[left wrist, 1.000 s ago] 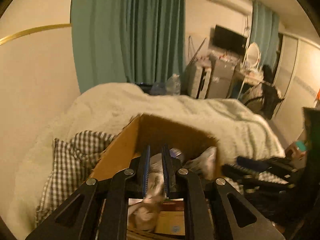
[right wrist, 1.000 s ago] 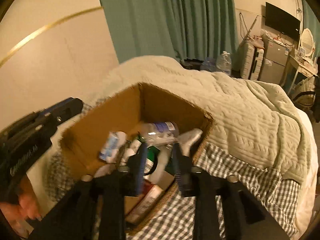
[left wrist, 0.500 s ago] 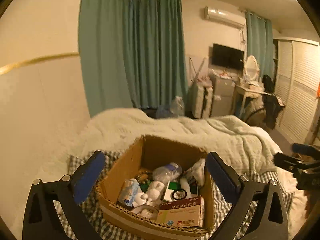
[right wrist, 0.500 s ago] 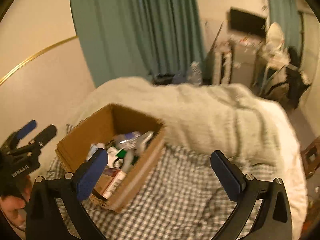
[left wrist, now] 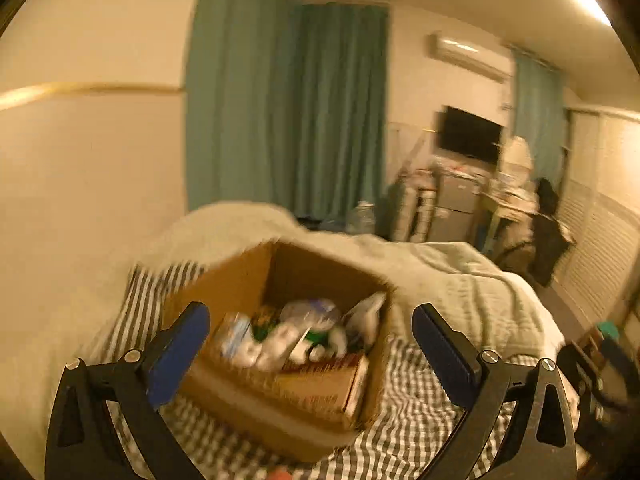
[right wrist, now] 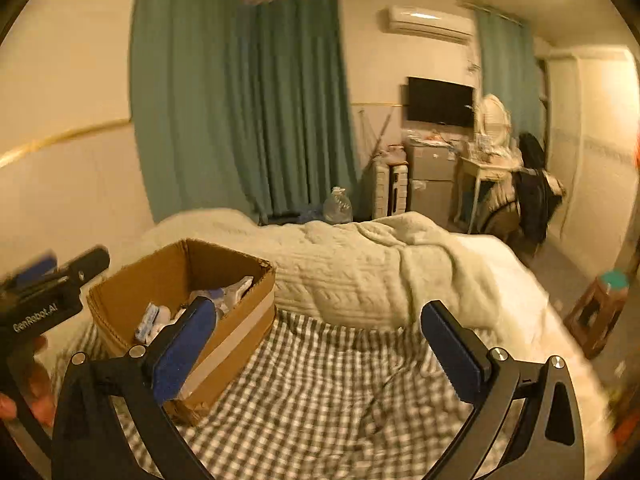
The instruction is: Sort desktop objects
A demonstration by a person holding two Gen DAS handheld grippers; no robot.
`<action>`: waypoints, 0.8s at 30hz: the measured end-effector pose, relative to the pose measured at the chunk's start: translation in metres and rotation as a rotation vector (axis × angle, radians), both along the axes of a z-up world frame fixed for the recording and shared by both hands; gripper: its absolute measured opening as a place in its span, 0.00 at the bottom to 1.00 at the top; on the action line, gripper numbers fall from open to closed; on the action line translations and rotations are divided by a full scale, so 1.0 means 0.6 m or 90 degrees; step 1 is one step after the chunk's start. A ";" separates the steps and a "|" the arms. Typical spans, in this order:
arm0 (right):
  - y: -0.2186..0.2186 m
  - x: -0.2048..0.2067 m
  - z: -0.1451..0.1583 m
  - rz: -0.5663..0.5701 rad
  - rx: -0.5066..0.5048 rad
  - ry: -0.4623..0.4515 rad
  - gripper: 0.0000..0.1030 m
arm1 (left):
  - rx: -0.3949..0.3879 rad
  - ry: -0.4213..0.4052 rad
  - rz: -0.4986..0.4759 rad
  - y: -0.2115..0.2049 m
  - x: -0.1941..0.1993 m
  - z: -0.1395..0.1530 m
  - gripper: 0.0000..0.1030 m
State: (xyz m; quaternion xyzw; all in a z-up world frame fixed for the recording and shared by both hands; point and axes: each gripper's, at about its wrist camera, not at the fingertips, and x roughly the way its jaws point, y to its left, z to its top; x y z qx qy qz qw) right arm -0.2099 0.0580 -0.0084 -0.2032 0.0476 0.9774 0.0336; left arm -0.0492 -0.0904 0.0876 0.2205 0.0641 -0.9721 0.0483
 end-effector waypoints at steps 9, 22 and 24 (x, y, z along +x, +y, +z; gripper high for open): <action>-0.005 -0.051 -0.117 0.007 0.001 -0.084 0.99 | -0.054 -0.044 -0.004 0.021 -0.014 -0.077 1.00; -0.007 -0.045 -0.148 0.005 -0.005 -0.106 0.99 | -0.043 -0.081 -0.028 0.031 -0.013 -0.105 1.00; -0.005 -0.045 -0.146 0.006 -0.011 -0.102 0.99 | -0.040 -0.082 -0.036 0.031 -0.012 -0.108 1.00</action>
